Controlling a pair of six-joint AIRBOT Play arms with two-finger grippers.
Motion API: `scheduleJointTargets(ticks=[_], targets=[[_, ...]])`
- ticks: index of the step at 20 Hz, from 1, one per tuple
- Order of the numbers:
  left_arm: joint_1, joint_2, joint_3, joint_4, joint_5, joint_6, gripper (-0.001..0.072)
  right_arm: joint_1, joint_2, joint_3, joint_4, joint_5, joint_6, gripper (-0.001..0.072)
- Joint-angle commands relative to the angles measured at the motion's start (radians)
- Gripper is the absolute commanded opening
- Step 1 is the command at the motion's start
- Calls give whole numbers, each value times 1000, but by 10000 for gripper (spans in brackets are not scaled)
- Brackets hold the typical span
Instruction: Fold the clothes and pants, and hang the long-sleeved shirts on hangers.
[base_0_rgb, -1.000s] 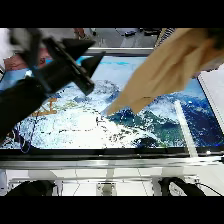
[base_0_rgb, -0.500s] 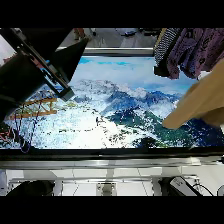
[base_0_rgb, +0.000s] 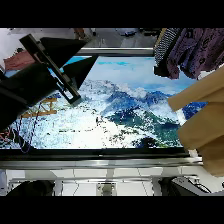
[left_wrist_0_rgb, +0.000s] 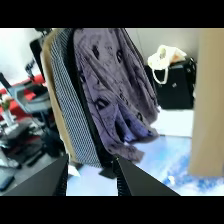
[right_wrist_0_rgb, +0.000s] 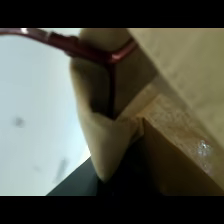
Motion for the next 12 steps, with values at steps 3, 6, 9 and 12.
scheduleJointTargets(ticks=[3, 6, 9, 12], targets=[[0, -18, 0, -1, 22, -26, 354, -15, -69, 103, 156, -177, 30, 25], [0, -26, 0, -1, 22, -35, 353, -15, -96, 144, 156, -275, 84, 26], [0, -32, 0, 0, 22, -66, 354, -15, -110, 145, 164, -335, 109, 26], [0, -37, 0, -1, 22, -66, 354, -15, -124, 145, 171, -346, 116, 26]])
